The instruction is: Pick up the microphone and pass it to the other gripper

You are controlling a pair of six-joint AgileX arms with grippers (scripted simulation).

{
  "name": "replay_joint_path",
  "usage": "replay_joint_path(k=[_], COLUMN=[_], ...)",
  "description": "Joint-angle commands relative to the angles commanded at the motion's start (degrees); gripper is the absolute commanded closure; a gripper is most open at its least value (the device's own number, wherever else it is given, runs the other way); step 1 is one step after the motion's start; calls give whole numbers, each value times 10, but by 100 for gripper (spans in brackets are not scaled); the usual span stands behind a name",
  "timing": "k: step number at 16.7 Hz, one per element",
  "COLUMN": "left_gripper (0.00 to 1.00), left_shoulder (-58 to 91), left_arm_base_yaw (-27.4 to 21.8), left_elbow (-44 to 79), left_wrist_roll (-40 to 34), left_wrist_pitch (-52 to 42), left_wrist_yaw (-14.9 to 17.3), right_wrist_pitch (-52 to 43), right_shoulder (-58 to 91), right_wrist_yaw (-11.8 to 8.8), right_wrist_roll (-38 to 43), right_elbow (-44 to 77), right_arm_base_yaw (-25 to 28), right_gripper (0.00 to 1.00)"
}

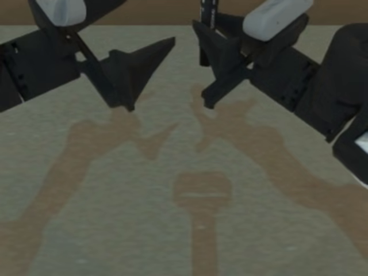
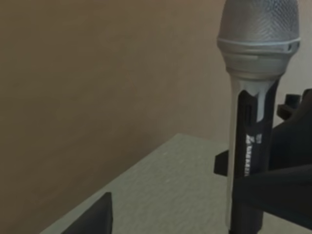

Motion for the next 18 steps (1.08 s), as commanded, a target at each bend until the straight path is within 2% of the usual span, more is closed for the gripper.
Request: replay_joint_path(k=[5,13,18], left_gripper=[0,0,0], left_shoulder=[7,182,196], left_arm_base_yaw=[-4,-99,-109], left_elbow=[7,147,160], left_wrist_roll=[0,1,1], left_wrist_pitch=[1,35,38], left_wrist_yaw=[-6,-96,-106], right_wrist_pitch=[0,0,0], right_shoulder=[0,0,0], right_wrist_yaw=[0,0,0], right_wrist_roll=[0,0,0], right_elbow=[0,0,0], right_arm_base_yaw=[0,0,0], right_gripper=[100,100,100])
